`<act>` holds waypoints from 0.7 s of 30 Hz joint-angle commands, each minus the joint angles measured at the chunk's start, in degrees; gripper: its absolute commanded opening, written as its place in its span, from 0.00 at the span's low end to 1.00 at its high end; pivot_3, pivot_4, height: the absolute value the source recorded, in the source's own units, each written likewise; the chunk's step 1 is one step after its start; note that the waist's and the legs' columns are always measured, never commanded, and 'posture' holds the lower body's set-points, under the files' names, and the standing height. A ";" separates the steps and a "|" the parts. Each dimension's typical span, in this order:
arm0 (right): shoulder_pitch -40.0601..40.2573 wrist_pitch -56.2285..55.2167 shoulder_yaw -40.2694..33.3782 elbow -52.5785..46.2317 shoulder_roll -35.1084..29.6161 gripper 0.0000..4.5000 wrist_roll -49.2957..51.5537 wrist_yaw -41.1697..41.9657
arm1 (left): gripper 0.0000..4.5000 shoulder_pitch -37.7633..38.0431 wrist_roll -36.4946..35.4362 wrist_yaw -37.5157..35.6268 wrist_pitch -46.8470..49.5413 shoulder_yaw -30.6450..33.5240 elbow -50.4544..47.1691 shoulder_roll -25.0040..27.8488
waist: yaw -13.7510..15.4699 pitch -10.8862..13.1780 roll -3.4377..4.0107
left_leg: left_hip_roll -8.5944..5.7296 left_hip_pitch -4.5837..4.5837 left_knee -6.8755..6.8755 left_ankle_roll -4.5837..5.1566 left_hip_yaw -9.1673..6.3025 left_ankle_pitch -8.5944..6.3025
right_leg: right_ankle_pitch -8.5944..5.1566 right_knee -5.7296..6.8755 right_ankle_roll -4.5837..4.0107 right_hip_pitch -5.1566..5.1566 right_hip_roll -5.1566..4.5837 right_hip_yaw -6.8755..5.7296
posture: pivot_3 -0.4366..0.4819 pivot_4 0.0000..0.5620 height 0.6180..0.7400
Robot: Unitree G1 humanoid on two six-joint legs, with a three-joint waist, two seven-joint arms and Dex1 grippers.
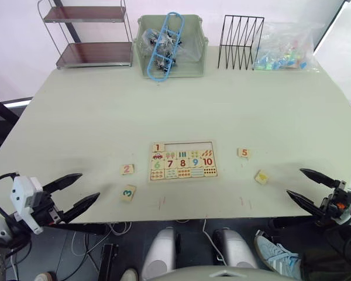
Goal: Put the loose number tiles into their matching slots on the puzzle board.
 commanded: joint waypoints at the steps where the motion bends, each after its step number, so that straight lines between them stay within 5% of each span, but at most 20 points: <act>1: 0.17 -0.86 -1.37 -1.65 0.09 1.00 1.28 0.18 | 1.00 -0.66 -0.49 -0.26 -1.39 0.06 0.63 0.44 | 0.01 0.00 0.00 | 0.00 0.00 0.00 0.00 0.00 0.00 | 0.00 0.00 0.00 0.00 0.00 0.00 | 0.48 0.27 1.00; 21: 0.81 -4.71 -1.32 2.00 0.84 1.00 1.01 4.47 | 1.00 -6.48 2.32 -4.17 -7.93 -2.92 8.70 3.67 | 0.08 0.00 0.00 | 0.00 0.00 -0.01 0.00 -0.01 0.00 | 0.00 -0.01 0.00 0.00 -0.01 -0.02 | 0.48 0.27 1.00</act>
